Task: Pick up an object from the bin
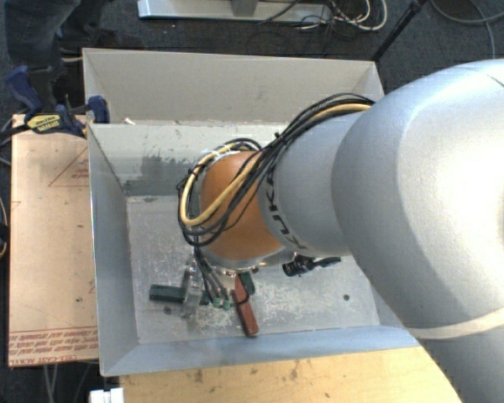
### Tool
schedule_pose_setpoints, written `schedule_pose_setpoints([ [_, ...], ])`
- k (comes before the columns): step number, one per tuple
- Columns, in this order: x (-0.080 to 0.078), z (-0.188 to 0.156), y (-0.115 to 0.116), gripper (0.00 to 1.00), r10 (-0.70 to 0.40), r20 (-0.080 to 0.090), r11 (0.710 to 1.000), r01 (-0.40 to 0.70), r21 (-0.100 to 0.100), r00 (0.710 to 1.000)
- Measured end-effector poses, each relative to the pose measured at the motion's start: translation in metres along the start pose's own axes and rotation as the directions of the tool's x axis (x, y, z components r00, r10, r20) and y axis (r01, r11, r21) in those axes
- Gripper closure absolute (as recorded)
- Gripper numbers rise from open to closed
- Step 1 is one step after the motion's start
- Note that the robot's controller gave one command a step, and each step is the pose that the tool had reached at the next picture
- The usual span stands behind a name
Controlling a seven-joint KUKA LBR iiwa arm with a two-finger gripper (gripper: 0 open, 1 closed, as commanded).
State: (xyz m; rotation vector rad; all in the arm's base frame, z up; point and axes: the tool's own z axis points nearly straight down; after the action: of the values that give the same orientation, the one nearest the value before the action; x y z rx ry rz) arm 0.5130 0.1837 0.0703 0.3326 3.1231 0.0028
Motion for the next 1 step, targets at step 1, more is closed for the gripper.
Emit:
schedule_pose_setpoints([
  [1, 0.0013, -0.0042, -0.0009, 1.0, 0.0, -0.005, 1.0, 0.0, 0.003, 1.0],
])
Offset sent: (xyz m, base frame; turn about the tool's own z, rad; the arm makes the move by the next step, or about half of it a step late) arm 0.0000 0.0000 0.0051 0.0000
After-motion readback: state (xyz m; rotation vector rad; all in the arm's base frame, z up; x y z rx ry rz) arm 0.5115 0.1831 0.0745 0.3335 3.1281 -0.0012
